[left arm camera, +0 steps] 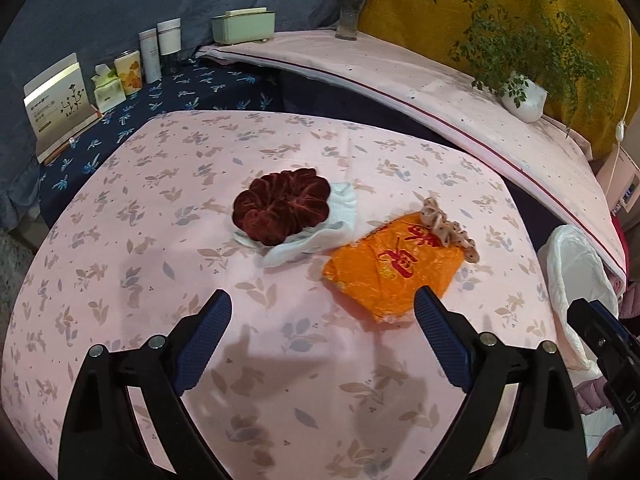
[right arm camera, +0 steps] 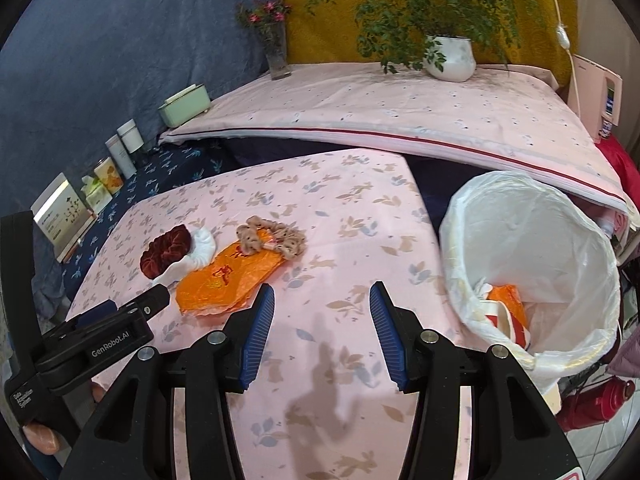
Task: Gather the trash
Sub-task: 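Move both tools back from the bin to the scrunchies, then grasp the dark red scrunchie with the left tool while the right tool grasps the beige scrunchie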
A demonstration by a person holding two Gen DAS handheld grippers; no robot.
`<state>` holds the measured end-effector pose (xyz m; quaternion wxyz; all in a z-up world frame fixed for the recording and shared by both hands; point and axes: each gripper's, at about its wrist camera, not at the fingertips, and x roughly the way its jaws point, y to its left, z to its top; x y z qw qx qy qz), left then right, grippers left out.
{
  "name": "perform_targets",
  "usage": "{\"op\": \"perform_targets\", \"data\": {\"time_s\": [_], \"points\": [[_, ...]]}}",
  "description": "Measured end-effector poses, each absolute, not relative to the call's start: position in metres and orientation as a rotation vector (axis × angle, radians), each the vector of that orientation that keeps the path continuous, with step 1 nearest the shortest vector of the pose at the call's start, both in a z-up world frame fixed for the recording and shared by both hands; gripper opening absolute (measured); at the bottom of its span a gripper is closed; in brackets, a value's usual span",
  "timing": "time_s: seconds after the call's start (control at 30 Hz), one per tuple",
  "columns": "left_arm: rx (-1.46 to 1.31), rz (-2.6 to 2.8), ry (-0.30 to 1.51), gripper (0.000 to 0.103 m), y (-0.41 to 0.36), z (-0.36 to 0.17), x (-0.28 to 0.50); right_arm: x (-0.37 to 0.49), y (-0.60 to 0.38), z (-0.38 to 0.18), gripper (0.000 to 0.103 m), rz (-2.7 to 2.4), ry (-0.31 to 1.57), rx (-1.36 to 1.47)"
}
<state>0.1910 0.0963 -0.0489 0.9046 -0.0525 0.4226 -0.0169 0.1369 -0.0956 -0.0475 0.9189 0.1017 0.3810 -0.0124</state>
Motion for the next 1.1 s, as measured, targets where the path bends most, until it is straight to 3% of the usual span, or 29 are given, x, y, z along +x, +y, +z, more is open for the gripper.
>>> {"op": "perform_targets", "data": {"time_s": [0.67, 0.87, 0.9, 0.97, 1.03, 1.1], "points": [[-0.202, 0.036, 0.909, 0.088, 0.162, -0.066, 0.279, 0.239, -0.030, -0.076, 0.049, 0.064, 0.841, 0.129], [-0.212, 0.018, 0.950, 0.068, 0.158, -0.082, 0.295, 0.265, -0.028, -0.091, 0.049, 0.072, 0.873, 0.128], [-0.211, 0.014, 0.955, 0.060, 0.156, -0.084, 0.295, 0.267, -0.028, -0.094, 0.049, 0.075, 0.882, 0.128], [-0.212, -0.003, 0.972, 0.049, 0.154, -0.089, 0.296, 0.269, -0.027, -0.101, 0.043, 0.082, 0.899, 0.125], [-0.205, -0.017, 0.983, 0.034, 0.149, -0.092, 0.294, 0.269, -0.026, -0.110, 0.029, 0.084, 0.920, 0.123], [-0.189, -0.014, 0.977, 0.029, 0.145, -0.092, 0.291, 0.266, -0.027, -0.115, 0.021, 0.088, 0.929, 0.124]]}}
